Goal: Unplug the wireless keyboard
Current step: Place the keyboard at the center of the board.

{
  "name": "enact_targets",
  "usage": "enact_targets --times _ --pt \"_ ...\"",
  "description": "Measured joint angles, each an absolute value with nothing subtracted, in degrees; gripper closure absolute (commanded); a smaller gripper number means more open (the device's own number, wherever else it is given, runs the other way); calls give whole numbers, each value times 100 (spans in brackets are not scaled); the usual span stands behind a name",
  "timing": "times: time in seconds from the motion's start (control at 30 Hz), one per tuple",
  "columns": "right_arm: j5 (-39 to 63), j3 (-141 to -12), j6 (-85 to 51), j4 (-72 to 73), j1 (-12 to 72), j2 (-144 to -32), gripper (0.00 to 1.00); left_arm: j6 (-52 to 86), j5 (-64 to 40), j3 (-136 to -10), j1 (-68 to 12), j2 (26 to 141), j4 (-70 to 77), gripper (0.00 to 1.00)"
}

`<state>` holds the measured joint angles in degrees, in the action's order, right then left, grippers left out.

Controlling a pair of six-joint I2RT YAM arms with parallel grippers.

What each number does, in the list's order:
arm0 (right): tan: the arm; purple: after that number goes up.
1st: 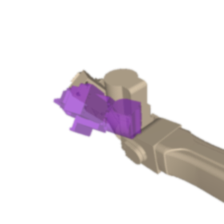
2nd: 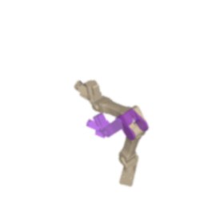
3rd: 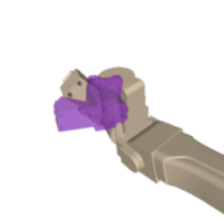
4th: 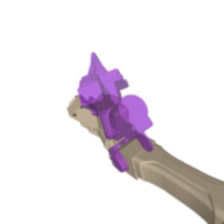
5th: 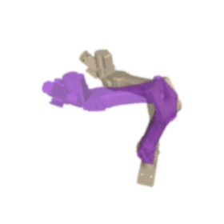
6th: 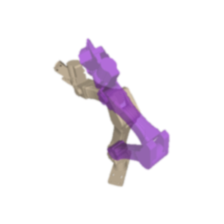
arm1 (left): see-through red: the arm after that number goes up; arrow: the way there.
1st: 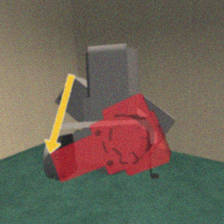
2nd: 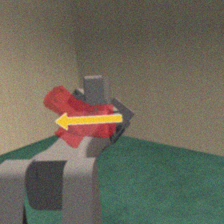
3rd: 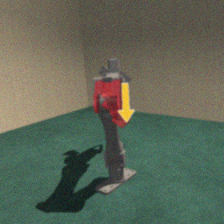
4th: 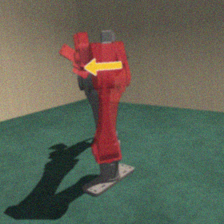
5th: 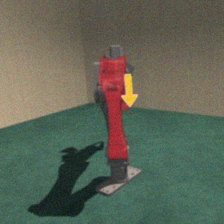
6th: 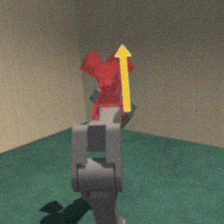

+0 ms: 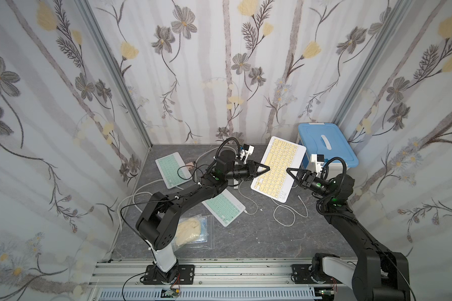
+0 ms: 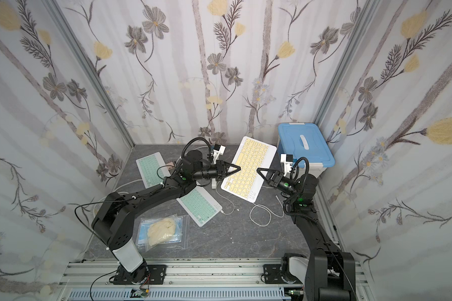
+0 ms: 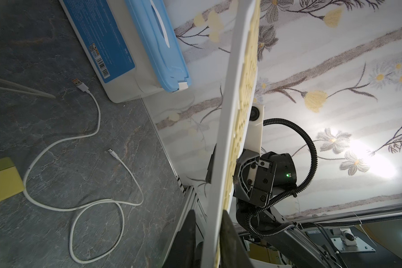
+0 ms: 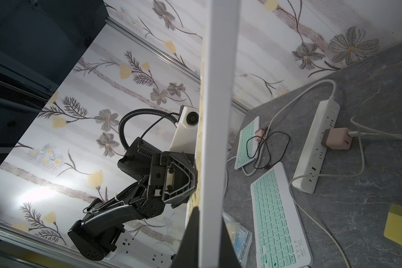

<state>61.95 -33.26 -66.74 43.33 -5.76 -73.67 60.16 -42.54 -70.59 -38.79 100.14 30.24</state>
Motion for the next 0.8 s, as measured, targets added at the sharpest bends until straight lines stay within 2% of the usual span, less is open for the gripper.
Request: enact_targets --times 0.07,0.17,0.27,0.57,0.8 --pt "6191 -3323 -6442 4010 -698 -7218 100 6034 -4132 -6982 -3844 10022 3009 57" --pt "6108 -3312 -6101 3304 -919 -6941 100 5986 -3979 -6871 -3754 10020 2978 35" --pt "6084 -3304 -5695 2464 -1149 -6639 100 5749 -3677 -6842 -3730 9944 2567 27" --pt "5546 -3109 -4263 -311 -1723 -6080 100 4482 -2521 -6427 -3734 8958 906 25" --pt "4925 -3072 -3708 -1039 -1184 -6785 100 3940 -2043 -6066 -3730 8438 228 24"
